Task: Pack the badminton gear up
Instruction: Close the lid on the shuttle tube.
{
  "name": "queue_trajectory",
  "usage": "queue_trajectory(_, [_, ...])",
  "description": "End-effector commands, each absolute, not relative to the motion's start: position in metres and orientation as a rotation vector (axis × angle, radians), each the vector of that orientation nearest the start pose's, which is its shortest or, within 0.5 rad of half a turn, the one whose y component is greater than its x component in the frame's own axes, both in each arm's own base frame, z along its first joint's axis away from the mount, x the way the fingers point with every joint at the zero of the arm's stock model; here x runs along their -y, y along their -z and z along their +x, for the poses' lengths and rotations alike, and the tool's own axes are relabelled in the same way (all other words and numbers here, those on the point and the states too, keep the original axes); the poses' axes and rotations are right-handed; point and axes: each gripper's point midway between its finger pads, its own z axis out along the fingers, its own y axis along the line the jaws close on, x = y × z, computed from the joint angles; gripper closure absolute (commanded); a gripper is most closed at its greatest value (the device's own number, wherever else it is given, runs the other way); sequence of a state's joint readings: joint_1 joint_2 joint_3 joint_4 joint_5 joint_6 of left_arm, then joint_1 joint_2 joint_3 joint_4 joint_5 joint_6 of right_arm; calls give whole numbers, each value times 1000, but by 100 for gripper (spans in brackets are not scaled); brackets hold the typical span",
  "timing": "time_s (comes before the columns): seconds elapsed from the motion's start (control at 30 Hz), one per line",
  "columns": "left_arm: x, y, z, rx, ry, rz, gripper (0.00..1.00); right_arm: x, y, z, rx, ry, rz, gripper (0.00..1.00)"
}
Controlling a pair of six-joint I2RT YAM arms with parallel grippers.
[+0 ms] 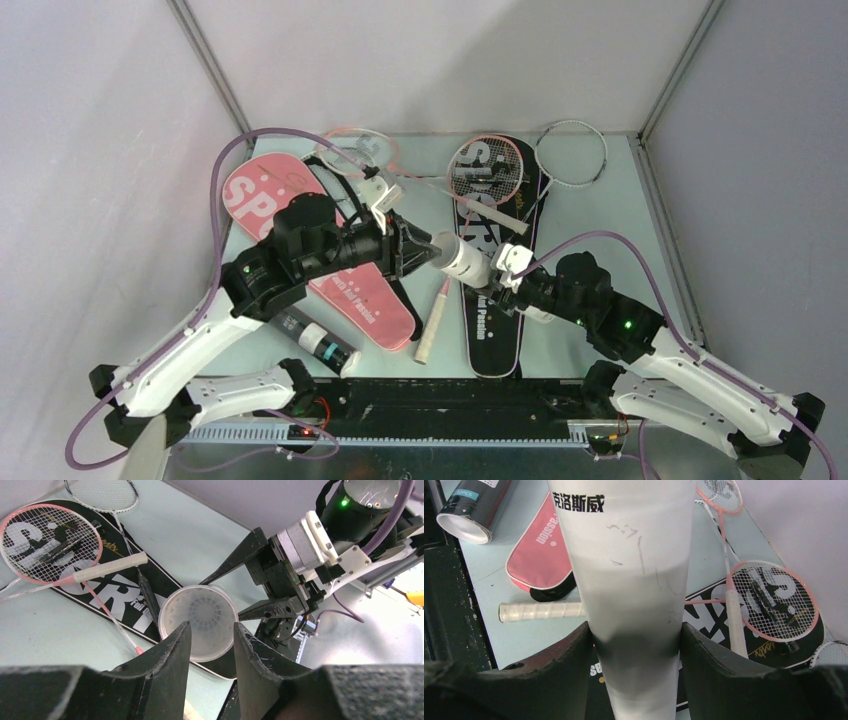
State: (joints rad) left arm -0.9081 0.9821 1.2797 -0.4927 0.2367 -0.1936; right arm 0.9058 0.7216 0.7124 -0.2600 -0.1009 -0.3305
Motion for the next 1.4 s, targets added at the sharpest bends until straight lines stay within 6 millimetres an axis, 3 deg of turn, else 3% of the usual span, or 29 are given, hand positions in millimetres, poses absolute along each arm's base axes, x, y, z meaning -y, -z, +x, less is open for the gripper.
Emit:
queue_trajectory(0.0, [278, -401, 165, -1650, 994, 739, 57, -241, -283, 181, -1358, -512, -1085, 49])
queue_trajectory(0.23, [290, -392, 168, -1677, 1008, 778, 58, -242, -289, 181, -1336, -516, -1074, 49])
queue_trajectory(0.4, [300, -360, 168, -1755, 1023, 811, 58, -242, -296, 182, -1316, -516, -1057, 49])
queue_trajectory(0.53, [307, -349, 166, -1779, 1057, 828, 59, -243, -298, 182, -1305, -521, -1053, 49])
queue_trajectory(0.87, [305, -340, 172, -1811, 1056, 816, 58, -245, -297, 174, -1246, -513, -1132, 49])
queue_trajectory(1.1, [310, -336, 166, -1834, 1125, 848, 58, -240, -322, 168, -1076, -460, -1136, 50])
queue_trajectory(1.37, [319, -325, 157, -1843, 1211, 881, 58, -248, -329, 167, -1000, -453, -1171, 50])
